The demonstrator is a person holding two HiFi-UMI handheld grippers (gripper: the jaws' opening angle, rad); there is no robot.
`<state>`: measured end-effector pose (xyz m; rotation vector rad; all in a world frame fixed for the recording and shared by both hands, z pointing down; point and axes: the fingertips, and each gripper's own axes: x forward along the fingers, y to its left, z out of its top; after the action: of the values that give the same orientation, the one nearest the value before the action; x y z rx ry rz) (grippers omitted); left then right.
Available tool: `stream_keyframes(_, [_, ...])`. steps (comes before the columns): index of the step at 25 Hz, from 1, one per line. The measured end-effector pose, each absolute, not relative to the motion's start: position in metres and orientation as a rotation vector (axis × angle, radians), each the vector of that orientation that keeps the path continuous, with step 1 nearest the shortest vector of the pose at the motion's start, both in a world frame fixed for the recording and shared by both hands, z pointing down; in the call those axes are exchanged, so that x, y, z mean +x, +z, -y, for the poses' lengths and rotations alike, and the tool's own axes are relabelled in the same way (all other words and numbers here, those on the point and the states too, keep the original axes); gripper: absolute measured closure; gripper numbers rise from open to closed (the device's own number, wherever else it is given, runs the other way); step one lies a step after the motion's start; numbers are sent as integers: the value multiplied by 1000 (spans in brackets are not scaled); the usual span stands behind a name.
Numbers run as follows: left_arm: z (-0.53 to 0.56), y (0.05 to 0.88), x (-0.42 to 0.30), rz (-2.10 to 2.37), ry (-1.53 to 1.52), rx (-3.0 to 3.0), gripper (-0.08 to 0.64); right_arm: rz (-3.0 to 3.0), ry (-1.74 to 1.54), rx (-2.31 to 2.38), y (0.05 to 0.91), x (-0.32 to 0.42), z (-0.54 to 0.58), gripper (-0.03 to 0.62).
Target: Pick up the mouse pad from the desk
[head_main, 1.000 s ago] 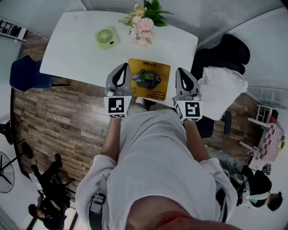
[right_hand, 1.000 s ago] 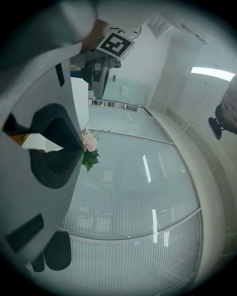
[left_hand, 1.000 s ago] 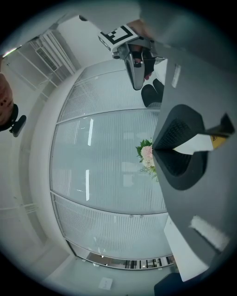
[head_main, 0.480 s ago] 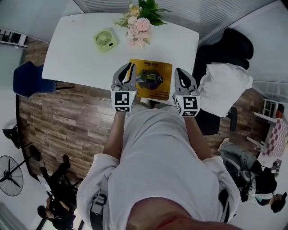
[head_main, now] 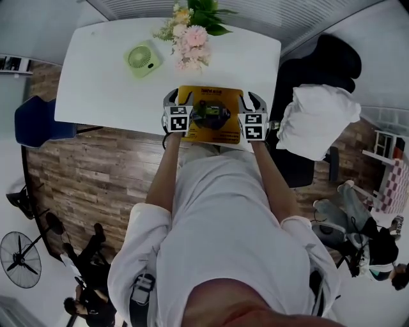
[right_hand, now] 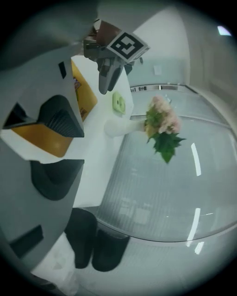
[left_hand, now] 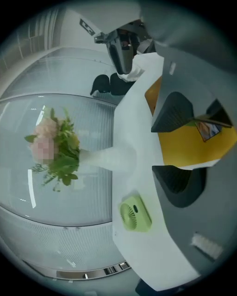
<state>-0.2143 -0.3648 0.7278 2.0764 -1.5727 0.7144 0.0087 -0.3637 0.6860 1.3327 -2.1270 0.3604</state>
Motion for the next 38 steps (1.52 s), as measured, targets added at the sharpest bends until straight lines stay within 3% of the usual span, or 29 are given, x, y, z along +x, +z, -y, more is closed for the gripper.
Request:
stream_keyframes(1, [370, 739, -216, 1568, 732, 2049, 336, 2095, 430, 1319, 707, 9, 368, 427])
stream_keyframes(6, [388, 780, -219, 1526, 873, 1909, 331, 1914, 717, 1273, 788, 11, 387, 399])
stream_keyframes(15, [387, 802, -231, 1532, 835, 1806, 316, 1841, 823, 1263, 805, 19, 393, 385])
stream_keyframes(20, [386, 801, -224, 1550, 815, 1818, 359, 1860, 796, 1220, 804, 11, 391, 438])
stream_keyframes(23, [383, 801, -219, 1519, 845, 1813, 394, 1877, 735, 1160, 805, -1, 385, 546])
stream_keyframes(24, [383, 802, -217, 1497, 855, 1821, 412, 1877, 688, 1140, 805, -4, 384, 555])
stream_keyframes(28, [383, 799, -206, 1391, 886, 1892, 512, 1901, 581, 1101, 800, -6, 381, 552])
stream_keyframes(38, [366, 754, -211, 1421, 727, 1972, 518, 2135, 621, 1169, 744, -5, 369, 546])
